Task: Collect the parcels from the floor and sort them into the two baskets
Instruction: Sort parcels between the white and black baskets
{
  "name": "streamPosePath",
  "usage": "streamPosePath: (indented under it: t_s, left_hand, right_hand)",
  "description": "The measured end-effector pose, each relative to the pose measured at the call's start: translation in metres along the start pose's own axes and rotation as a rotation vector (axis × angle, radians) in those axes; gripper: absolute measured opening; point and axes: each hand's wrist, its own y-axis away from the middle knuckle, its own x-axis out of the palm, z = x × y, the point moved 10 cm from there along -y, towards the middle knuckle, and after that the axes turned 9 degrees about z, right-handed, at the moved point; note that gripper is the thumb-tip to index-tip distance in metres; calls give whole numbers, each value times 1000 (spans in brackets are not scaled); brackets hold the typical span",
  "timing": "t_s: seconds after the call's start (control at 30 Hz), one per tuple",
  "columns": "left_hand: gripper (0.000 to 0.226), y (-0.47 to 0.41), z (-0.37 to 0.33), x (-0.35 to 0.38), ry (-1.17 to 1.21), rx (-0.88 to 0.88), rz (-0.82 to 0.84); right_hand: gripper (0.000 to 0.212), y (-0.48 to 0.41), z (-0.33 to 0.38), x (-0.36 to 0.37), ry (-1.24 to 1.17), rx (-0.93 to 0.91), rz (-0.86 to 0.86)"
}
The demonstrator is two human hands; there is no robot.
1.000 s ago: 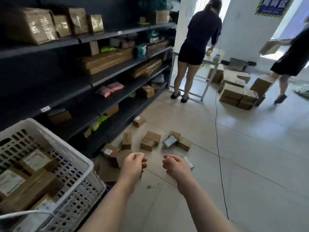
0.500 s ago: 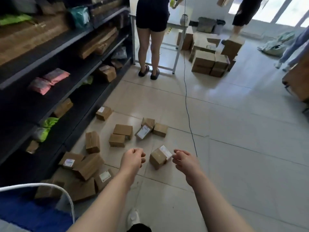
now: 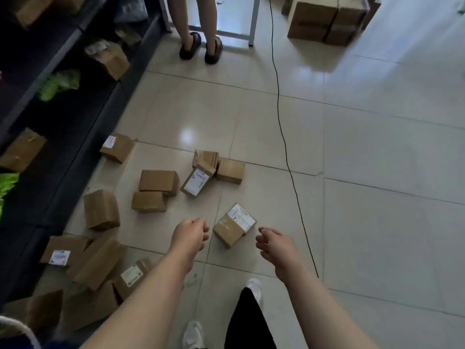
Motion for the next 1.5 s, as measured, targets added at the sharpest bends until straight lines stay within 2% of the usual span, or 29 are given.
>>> streamPosePath:
  t_s: [0.17, 0.33, 0.4, 0.5, 0.6, 0.7, 0.77, 0.9, 0.97, 1.07, 1.13, 1.23, 1.33, 1.43, 1.5]
  left_hand:
    - [13, -106, 44, 27, 19, -133, -9]
    - [13, -214, 92, 45, -84, -190, -30]
    - [24, -255, 110, 54, -123, -213, -27]
    - [47, -310, 133, 67, -186, -236, 12]
    - [52, -355, 159, 76, -226, -261, 75]
    - [36, -378, 178, 79, -236, -276, 116]
    - [26, -387, 187, 63, -226, -262, 50]
    - [49, -387, 199, 15, -158, -294, -55]
    - [44, -387, 204, -4, -173, -300, -70]
    - [31, -391, 206, -25, -154, -272, -101]
    - [36, -397, 205, -28, -156, -250, -82]
    - [42, -408, 205, -25, -199, -202, -32]
    - [49, -414, 215, -19, -257, -243, 14]
    - [52, -413, 205, -17, -341, -217, -82]
    - [46, -411, 179, -12, -380, -73, -181]
  right_hand:
    - [17, -123, -46, -8, 28, 135, 6]
    - [21, -238, -106, -16, 23, 224, -33]
    - [20, -279, -129, -15, 47, 249, -46]
    - [31, -333, -158, -10, 70, 251, -73]
    - [38, -371, -187, 1, 70, 312, -69]
    - [25, -388, -209, 22, -18, 372, -31]
    - [21, -396, -217, 33, -79, 349, -39]
    - [23, -394, -216, 59, -58, 292, -26]
    - [33, -394, -213, 76, 2, 258, -2]
    - [27, -399, -202, 101, 65, 179, 29]
    - [21, -405, -193, 111, 92, 136, 31]
    - [25, -413, -184, 115, 159, 89, 55]
    - [27, -417, -186, 113, 228, 77, 110]
    - [32, -418, -181, 79, 244, 3, -75]
    - [31, -416, -178, 45, 202, -29, -263]
